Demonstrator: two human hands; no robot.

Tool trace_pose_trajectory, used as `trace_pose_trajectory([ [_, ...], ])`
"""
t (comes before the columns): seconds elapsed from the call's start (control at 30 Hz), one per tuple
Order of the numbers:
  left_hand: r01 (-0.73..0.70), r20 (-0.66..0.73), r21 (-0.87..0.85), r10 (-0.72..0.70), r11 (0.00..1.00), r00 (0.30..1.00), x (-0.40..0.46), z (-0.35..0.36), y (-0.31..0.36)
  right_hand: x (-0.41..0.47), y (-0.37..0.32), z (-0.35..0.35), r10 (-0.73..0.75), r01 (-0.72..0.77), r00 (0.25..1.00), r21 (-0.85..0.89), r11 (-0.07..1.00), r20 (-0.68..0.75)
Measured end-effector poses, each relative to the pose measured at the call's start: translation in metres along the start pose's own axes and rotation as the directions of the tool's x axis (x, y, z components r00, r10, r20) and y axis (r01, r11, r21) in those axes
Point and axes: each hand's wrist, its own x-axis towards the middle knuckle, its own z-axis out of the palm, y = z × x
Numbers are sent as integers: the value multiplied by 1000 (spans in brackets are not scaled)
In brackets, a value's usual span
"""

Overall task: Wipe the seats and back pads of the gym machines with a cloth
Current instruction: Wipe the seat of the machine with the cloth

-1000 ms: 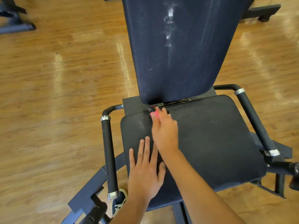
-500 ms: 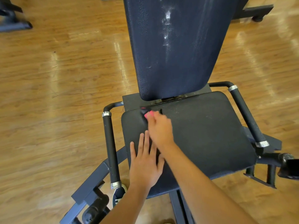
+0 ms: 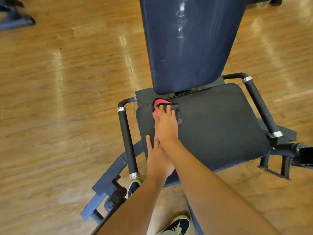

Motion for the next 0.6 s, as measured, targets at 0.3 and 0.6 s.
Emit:
trace_pose_trajectory([
  [0.3, 113, 6, 40, -113, 993, 994, 4, 12, 0, 14, 25, -32, 279, -125, 943, 579, 806, -184],
  [0.6, 274, -59, -455, -336, 847, 940, -4, 80, -26, -18, -12, 0, -147, 145, 987, 40, 989, 58],
])
